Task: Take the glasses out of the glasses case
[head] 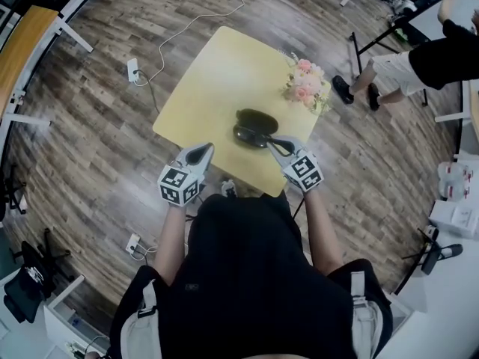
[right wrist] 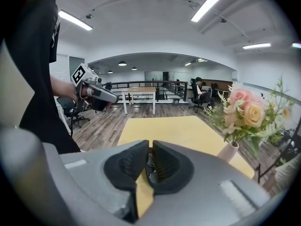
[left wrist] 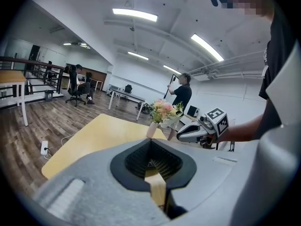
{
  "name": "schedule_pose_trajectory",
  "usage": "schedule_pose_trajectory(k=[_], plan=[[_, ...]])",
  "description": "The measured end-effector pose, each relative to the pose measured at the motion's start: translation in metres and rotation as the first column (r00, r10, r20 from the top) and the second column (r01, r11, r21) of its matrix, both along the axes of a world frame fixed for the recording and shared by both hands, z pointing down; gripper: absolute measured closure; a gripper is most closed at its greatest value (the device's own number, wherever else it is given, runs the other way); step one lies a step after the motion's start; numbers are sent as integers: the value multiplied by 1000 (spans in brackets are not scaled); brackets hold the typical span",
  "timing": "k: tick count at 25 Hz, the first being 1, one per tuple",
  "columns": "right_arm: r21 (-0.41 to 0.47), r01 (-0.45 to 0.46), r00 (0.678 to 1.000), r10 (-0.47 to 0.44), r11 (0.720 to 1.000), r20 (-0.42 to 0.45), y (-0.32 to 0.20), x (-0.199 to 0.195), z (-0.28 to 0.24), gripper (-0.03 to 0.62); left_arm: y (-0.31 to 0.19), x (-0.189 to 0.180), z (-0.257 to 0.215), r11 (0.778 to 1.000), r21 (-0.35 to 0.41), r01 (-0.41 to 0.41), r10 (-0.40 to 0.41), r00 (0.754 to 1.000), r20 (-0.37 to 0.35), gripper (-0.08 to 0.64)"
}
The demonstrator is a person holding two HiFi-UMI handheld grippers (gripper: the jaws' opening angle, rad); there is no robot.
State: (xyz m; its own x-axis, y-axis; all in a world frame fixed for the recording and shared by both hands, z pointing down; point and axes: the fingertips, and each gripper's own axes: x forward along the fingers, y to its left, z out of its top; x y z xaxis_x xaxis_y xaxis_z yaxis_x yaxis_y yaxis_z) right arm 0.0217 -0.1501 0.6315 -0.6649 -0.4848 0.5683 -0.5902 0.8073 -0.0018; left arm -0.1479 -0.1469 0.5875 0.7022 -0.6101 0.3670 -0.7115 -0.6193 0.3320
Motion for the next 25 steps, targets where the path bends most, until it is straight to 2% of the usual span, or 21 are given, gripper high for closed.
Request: schedule_pose_trajectory(k=[10,20,25], plan=[[-89,116,990,-122,989,-65,-14,2,41,565,-3,13,15,997,-51,53,-52,999,6,549],[-172,211,967,-232,962,-110,-23,6,81,565,-7,21,34,987,-101,126,-125,992,12,549],[-220,262,945,-296,940,-138,-39,0,105,565,-10,22,39,975,-124,183,-182,983,20,549]])
